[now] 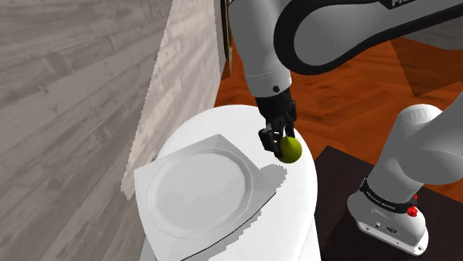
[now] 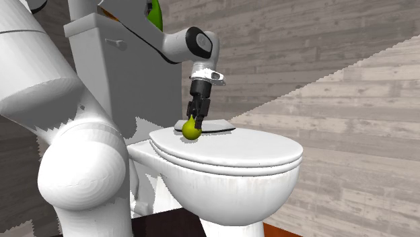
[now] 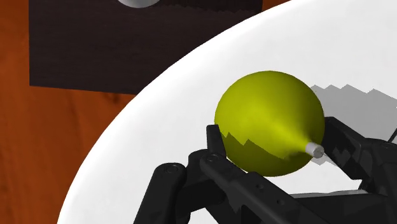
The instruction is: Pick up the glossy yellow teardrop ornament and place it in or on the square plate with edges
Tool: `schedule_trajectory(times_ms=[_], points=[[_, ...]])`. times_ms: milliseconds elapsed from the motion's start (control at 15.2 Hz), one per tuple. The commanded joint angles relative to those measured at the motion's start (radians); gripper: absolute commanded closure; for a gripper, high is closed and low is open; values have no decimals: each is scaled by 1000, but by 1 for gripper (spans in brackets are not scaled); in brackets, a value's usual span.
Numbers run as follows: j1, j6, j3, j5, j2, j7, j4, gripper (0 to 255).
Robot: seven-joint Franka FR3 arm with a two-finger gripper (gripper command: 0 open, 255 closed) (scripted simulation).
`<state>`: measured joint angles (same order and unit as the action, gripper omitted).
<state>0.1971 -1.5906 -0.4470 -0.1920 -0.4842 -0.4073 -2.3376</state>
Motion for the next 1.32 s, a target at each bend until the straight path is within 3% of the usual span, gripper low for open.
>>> schedule_trajectory(times_ms=[0, 924, 1254], points=[[-1, 30, 5, 3, -5, 1, 26, 255], [-9, 208, 31, 20, -4, -3, 203, 255], [-16, 182, -62, 35, 191, -118, 372, 255]])
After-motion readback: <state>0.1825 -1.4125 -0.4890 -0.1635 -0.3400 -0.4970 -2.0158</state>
